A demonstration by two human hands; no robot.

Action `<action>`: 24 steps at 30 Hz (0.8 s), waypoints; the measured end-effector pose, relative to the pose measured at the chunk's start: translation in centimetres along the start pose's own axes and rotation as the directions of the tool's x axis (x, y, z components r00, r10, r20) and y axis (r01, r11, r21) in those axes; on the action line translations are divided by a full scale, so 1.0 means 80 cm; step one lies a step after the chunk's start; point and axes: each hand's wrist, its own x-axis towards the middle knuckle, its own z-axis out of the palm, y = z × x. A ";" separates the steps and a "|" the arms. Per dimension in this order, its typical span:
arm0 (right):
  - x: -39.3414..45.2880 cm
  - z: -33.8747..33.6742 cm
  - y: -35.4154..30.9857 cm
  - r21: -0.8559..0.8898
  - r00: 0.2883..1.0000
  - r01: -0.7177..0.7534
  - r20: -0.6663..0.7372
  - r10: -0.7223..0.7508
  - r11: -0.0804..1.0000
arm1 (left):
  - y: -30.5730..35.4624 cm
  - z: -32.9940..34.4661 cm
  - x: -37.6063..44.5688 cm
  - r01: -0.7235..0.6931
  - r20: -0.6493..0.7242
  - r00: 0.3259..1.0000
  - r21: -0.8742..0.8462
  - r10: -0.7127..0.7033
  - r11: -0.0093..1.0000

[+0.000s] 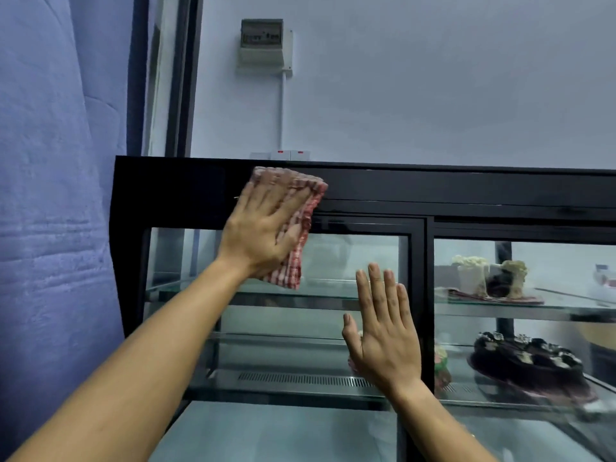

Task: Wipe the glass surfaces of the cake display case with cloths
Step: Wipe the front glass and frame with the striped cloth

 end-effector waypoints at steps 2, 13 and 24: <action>0.000 0.001 -0.001 -0.002 1.000 -0.009 0.005 0.009 1.000 | -0.023 -0.004 -0.012 0.118 0.002 0.993 0.013 -0.118 0.993; -0.001 -0.003 -0.006 0.092 0.999 -0.037 0.016 0.036 0.995 | 0.089 0.021 0.020 -0.130 0.038 0.991 -0.006 0.130 0.992; -0.048 -0.025 0.140 0.313 0.952 -0.296 0.020 0.305 0.902 | 0.172 0.041 0.046 0.136 -0.002 0.991 -0.006 -0.136 0.991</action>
